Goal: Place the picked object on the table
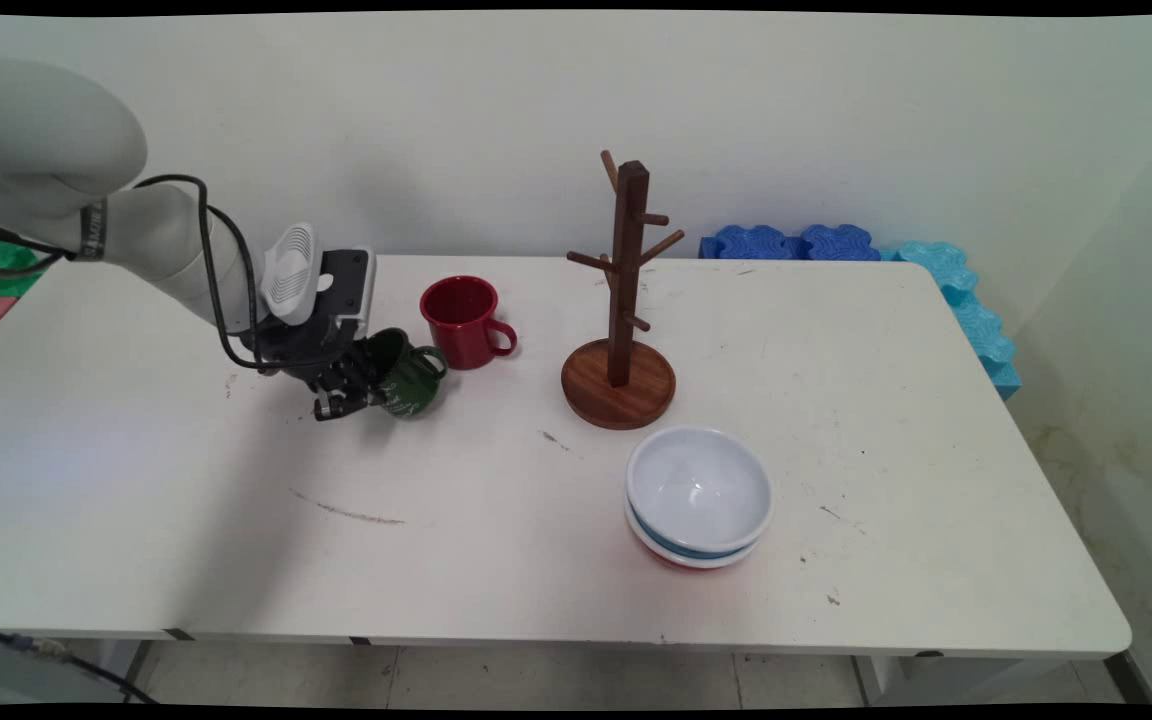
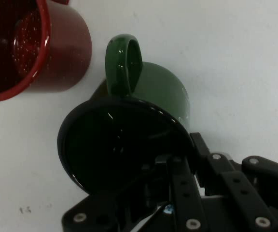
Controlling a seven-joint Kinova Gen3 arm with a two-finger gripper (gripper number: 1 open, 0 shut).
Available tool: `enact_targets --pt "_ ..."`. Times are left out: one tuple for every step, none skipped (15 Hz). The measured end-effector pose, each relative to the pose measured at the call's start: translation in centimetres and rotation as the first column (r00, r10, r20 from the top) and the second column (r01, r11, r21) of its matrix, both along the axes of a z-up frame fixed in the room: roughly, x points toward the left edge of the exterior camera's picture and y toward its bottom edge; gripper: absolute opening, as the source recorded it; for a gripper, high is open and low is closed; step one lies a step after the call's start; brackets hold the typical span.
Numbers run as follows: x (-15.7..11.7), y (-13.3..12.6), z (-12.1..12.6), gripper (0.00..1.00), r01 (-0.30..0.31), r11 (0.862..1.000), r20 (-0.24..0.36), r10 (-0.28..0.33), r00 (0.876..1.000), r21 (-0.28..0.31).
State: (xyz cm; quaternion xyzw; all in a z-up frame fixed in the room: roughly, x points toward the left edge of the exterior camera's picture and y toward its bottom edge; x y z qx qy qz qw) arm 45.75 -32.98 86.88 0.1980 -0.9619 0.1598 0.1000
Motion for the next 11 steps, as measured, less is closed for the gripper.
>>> enact_targets --pt "0.01 -0.03 -0.05 0.0 0.0 1.0 0.0 0.0 1.0 0.0" --pt "0.02 -0.07 -0.11 0.0 -0.001 1.0 0.001 0.001 1.0 0.001" --pt "0.03 -0.12 -0.16 1.0 -0.002 1.0 0.001 0.002 1.0 0.001" --pt "0.03 -0.15 -0.2 1.0 -0.002 1.0 0.001 0.002 1.0 0.002" --pt "0.03 -0.17 -0.23 1.0 -0.003 1.0 0.0 0.003 1.0 0.002" --pt "0.04 -0.2 -0.26 1.0 -0.003 1.0 0.0 0.003 1.0 0.002" --pt "0.03 -0.23 -0.3 1.0 -0.004 1.0 -0.001 0.004 1.0 0.003" --pt "0.01 -0.27 -0.34 1.0 -0.004 1.0 -0.001 0.004 1.0 0.003" --pt "0.0 -0.3 -0.37 1.0 -0.004 1.0 -0.002 0.004 1.0 0.004" --pt "-0.02 -0.34 -0.39 1.0 -0.003 1.0 -0.004 0.003 1.0 0.004" --pt "-0.05 -0.37 -0.41 1.0 -0.003 1.0 -0.006 0.003 1.0 0.004"
